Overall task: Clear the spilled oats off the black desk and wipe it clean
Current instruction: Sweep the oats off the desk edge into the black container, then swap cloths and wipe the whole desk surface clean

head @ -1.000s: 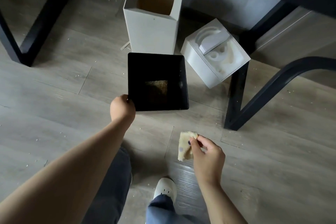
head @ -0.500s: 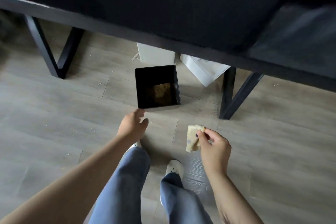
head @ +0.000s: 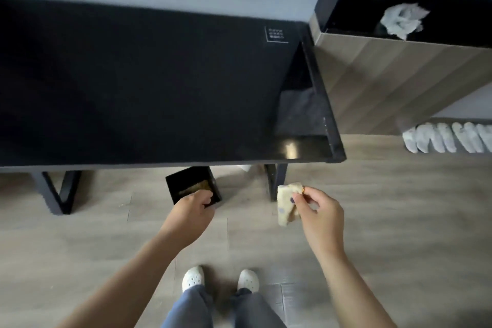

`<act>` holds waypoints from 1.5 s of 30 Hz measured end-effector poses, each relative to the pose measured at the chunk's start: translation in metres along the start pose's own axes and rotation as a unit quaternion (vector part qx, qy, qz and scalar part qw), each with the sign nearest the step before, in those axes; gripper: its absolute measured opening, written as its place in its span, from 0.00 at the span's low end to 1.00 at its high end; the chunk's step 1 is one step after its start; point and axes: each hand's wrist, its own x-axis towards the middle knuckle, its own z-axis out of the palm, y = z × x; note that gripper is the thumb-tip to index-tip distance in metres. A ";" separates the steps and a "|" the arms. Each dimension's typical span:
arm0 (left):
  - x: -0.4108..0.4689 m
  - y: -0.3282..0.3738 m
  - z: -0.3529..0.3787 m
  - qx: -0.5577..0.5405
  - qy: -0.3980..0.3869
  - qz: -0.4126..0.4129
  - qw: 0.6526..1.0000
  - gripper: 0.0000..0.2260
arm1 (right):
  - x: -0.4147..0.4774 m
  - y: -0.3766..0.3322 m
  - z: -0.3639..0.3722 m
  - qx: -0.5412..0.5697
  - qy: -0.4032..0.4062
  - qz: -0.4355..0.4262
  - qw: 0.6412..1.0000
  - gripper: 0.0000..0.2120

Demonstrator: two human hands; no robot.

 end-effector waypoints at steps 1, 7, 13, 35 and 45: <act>-0.001 0.013 -0.008 0.012 -0.008 0.013 1.000 0.04 | 0.001 -0.008 -0.012 -0.003 0.012 0.000 1.000 0.05; 0.015 0.084 -0.043 0.059 -0.036 0.060 0.996 0.12 | 0.009 -0.023 -0.079 -0.016 0.094 0.000 0.995 0.06; 0.045 0.163 -0.032 0.040 -0.040 0.090 0.994 0.16 | 0.050 -0.009 -0.139 0.019 0.128 0.014 0.991 0.05; 0.166 0.359 0.103 -0.013 0.063 0.059 0.996 0.10 | 0.341 0.054 -0.330 -0.002 0.057 -0.063 0.996 0.06; 0.301 0.442 0.107 -0.059 0.089 0.043 0.993 0.11 | 0.493 0.036 -0.314 -0.020 -0.026 -0.055 0.998 0.04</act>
